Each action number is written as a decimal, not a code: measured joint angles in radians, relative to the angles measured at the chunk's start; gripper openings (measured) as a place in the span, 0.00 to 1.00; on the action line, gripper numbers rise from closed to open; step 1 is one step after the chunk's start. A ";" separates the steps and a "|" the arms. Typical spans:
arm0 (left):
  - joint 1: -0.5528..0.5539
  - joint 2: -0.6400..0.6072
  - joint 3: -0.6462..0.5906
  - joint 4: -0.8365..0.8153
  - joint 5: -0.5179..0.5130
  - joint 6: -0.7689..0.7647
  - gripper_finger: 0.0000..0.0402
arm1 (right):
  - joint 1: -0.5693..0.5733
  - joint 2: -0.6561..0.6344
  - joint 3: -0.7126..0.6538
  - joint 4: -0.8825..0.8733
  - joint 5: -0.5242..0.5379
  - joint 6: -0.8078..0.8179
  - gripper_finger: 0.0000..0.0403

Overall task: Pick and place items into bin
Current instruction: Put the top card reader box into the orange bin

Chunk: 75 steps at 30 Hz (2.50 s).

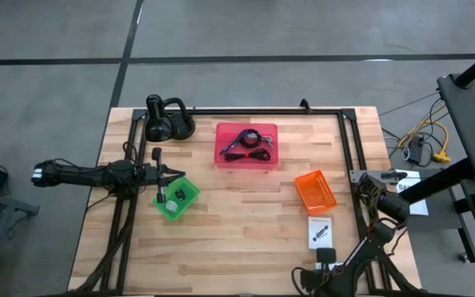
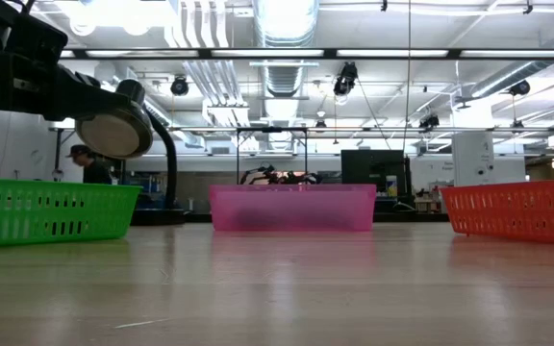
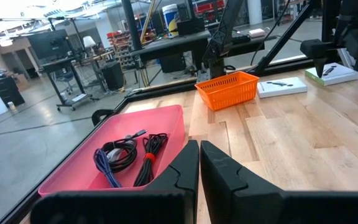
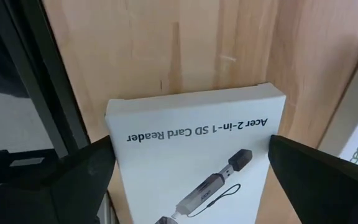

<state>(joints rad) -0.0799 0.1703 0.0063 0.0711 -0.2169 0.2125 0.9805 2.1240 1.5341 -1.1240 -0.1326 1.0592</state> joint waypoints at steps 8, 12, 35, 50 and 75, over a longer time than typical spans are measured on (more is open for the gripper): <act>0.000 0.006 0.000 0.000 0.000 0.000 0.00 | -0.028 0.007 -0.006 0.005 -0.035 -0.059 0.99; 0.000 0.006 0.000 0.000 0.000 0.000 0.00 | -0.040 0.007 -0.012 0.008 -0.043 -0.105 0.99; 0.000 0.017 0.000 0.000 0.000 0.001 0.00 | -0.053 0.002 -0.060 0.042 0.001 -0.037 0.92; 0.000 0.033 0.000 0.000 0.000 0.001 0.00 | -0.052 0.003 -0.066 0.039 0.095 0.172 0.95; 0.000 0.037 0.000 0.000 0.000 -0.024 0.00 | -0.061 -0.004 -0.043 0.007 0.130 0.316 0.95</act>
<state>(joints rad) -0.0799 0.2073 0.0063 0.0711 -0.2166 0.1883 0.9199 2.1204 1.4916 -1.1171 -0.0026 1.3756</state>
